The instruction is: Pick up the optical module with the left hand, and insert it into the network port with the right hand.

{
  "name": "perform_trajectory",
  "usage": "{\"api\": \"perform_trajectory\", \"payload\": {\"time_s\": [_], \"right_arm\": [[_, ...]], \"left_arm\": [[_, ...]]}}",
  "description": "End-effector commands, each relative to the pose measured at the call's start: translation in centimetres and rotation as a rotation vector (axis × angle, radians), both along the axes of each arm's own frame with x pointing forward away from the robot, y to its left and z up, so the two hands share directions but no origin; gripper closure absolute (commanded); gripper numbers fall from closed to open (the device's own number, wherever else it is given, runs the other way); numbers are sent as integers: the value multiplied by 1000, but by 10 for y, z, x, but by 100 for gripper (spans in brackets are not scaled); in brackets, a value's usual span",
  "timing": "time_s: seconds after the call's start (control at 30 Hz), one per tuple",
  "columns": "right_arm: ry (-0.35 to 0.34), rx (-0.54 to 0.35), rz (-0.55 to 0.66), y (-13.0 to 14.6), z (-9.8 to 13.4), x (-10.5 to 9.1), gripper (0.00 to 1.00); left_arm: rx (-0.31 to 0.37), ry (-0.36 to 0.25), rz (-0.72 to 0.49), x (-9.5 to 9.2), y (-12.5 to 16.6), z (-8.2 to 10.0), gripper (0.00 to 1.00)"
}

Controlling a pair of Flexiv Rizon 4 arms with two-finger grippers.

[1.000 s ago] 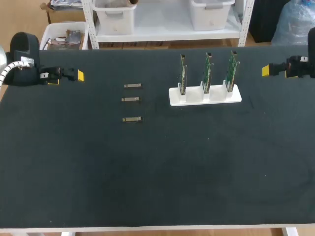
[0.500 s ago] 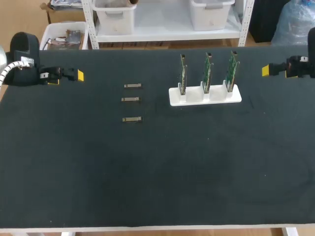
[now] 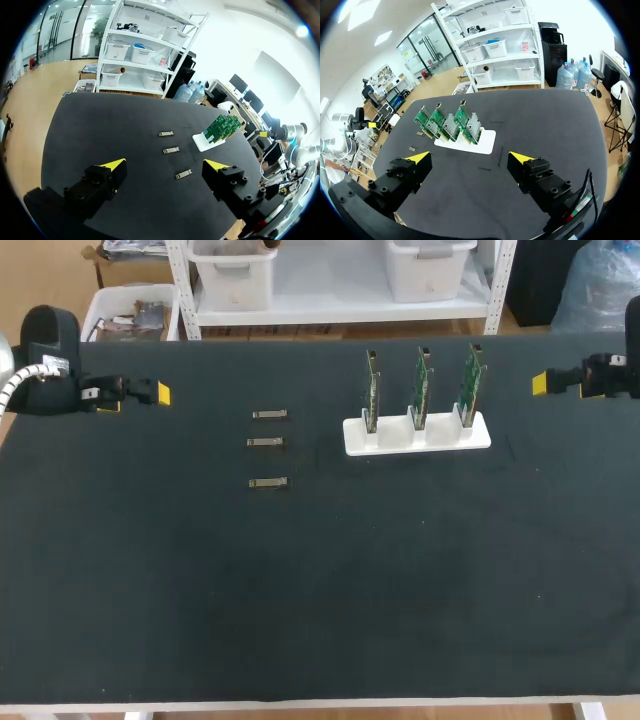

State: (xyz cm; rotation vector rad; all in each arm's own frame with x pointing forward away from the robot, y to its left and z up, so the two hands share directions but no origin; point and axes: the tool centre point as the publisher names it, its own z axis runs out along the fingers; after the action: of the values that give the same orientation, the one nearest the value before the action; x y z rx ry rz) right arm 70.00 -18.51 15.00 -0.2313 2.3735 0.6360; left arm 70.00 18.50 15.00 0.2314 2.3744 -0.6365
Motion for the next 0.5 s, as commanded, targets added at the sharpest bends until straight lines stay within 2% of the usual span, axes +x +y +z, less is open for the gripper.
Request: {"api": "perform_trajectory", "payload": {"time_s": [0.03, 0.27, 0.33, 0.4, 0.47, 0.5], "right_arm": [[0, 0, 0, 0, 0, 0, 0], [0, 0, 0, 0, 0, 0, 0], [0, 0, 0, 0, 0, 0, 0], [0, 0, 0, 0, 0, 0, 0], [0, 0, 0, 0, 0, 0, 0], [0, 0, 0, 0, 0, 0, 0]], "left_arm": [[4, -17, -24, -1, -1, 1, 0], [47, -45, -95, -2, -4, 1, 0], [90, -64, -136, -2, -5, 1, 0], [134, -83, -225, 0, -6, -1, 0], [213, -90, -280, 5, -8, -4, 0], [224, -93, -313, 8, -8, -4, 0]]}}
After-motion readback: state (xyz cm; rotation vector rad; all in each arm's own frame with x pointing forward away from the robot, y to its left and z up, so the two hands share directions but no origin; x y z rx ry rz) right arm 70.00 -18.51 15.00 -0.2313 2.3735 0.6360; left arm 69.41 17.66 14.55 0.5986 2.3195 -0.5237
